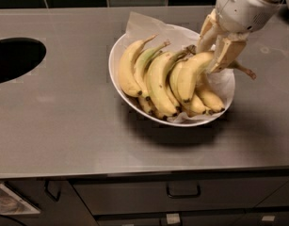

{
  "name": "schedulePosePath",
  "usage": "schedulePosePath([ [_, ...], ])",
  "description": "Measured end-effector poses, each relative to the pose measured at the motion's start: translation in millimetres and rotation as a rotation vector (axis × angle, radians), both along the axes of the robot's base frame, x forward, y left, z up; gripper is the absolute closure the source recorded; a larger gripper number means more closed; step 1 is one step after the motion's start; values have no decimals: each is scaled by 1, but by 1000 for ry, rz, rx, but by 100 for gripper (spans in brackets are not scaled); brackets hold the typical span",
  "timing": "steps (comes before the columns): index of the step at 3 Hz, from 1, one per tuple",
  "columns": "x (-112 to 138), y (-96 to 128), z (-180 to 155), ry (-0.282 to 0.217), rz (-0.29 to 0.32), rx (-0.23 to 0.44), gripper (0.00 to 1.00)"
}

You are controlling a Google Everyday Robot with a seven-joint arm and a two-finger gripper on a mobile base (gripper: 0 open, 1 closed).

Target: Pick banana from white bowl

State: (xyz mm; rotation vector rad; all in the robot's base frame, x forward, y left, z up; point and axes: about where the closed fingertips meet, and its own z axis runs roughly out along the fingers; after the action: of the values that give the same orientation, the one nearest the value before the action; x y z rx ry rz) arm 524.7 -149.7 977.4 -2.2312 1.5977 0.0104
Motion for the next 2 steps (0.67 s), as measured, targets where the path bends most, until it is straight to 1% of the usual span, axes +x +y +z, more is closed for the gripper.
schedulePosePath([
  [1,-6,-2,15,-64,9,55,100],
  [2,-13,-4,27,-126,39,118,100],
])
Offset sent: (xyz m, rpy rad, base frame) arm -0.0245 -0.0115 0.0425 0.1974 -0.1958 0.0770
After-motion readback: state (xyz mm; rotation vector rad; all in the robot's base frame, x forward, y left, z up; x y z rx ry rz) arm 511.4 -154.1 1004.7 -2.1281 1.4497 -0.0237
